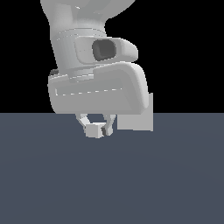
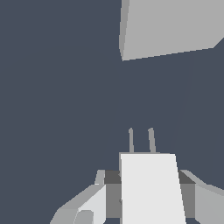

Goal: Plug the charger into the wall socket.

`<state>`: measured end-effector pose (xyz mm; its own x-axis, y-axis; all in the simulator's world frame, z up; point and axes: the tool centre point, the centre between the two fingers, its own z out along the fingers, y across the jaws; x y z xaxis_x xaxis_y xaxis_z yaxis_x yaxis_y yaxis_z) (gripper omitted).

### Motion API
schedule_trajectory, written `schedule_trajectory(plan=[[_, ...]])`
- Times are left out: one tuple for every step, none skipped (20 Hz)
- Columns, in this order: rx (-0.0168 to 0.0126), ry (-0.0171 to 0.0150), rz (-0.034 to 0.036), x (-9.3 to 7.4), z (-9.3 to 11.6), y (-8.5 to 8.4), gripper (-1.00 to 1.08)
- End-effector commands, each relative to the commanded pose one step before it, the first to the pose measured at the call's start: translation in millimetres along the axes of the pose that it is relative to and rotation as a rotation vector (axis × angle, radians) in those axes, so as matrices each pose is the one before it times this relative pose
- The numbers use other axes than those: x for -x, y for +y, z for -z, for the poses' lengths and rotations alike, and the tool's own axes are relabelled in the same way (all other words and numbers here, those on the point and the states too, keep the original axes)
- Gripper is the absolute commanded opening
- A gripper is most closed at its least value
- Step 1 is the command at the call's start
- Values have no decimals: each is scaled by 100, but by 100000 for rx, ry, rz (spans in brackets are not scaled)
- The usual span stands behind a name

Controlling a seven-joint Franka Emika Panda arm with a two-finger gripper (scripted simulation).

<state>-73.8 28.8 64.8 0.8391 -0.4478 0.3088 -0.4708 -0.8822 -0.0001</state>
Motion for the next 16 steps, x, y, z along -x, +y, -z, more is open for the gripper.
schedule_trajectory(plan=[[-1007, 135, 3245, -971, 414, 1069, -100], [-361, 11, 1140, -360, 142, 392, -100], [-352, 6, 1107, -351, 137, 380, -100], [-344, 0, 1077, -342, 133, 368, -100], [-336, -5, 1046, -332, 128, 357, -100], [-317, -11, 981, -313, 119, 334, -100], [-296, -15, 910, -290, 109, 309, -100], [-276, -18, 843, -269, 100, 286, -100], [-257, -21, 779, -250, 92, 266, -100], [-240, -23, 724, -231, 85, 244, -100], [-223, -26, 668, -214, 77, 225, -100], [-206, -28, 614, -197, 70, 206, -100], [-190, -30, 562, -181, 63, 189, -100], [-174, -30, 514, -165, 57, 172, -100], [-159, -29, 466, -150, 51, 155, -100], [-144, -28, 423, -134, 45, 136, -100]])
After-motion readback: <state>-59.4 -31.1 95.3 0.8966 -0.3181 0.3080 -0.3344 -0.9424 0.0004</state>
